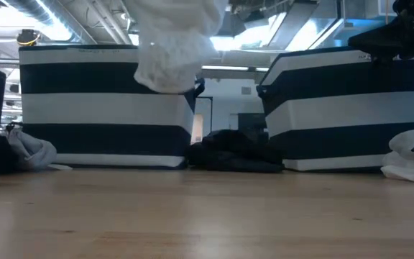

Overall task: Sort clothes
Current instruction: Put the white dress into the left blue bin

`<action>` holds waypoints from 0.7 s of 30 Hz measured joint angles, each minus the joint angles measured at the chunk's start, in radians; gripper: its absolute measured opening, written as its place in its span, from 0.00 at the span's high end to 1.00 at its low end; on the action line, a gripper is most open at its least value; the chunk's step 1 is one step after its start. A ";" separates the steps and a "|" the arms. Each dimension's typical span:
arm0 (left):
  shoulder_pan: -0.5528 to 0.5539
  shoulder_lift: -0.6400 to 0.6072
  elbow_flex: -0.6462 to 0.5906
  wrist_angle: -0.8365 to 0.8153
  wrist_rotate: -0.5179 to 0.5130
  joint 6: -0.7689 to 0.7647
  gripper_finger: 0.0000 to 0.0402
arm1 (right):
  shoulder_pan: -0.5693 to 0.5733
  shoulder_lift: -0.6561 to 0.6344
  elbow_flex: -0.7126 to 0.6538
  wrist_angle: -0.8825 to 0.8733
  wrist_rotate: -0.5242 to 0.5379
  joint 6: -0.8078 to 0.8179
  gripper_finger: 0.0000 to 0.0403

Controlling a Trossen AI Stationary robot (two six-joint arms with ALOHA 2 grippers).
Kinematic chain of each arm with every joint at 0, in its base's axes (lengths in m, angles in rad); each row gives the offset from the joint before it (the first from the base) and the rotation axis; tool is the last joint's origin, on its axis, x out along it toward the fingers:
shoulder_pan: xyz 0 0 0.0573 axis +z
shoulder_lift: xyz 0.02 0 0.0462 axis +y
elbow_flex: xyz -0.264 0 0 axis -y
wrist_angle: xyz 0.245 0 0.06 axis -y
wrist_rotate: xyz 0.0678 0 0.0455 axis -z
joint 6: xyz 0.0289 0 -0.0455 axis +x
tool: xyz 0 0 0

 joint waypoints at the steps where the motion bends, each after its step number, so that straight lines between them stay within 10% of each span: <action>1: 0.010 -0.007 0.000 0.006 -0.008 0.009 0.84 | 0.000 0.000 0.000 0.000 0.000 0.000 0.98; 21: 0.344 -0.066 0.000 0.072 -0.219 0.207 0.84 | 0.000 0.000 -0.003 -0.007 0.026 -0.001 0.98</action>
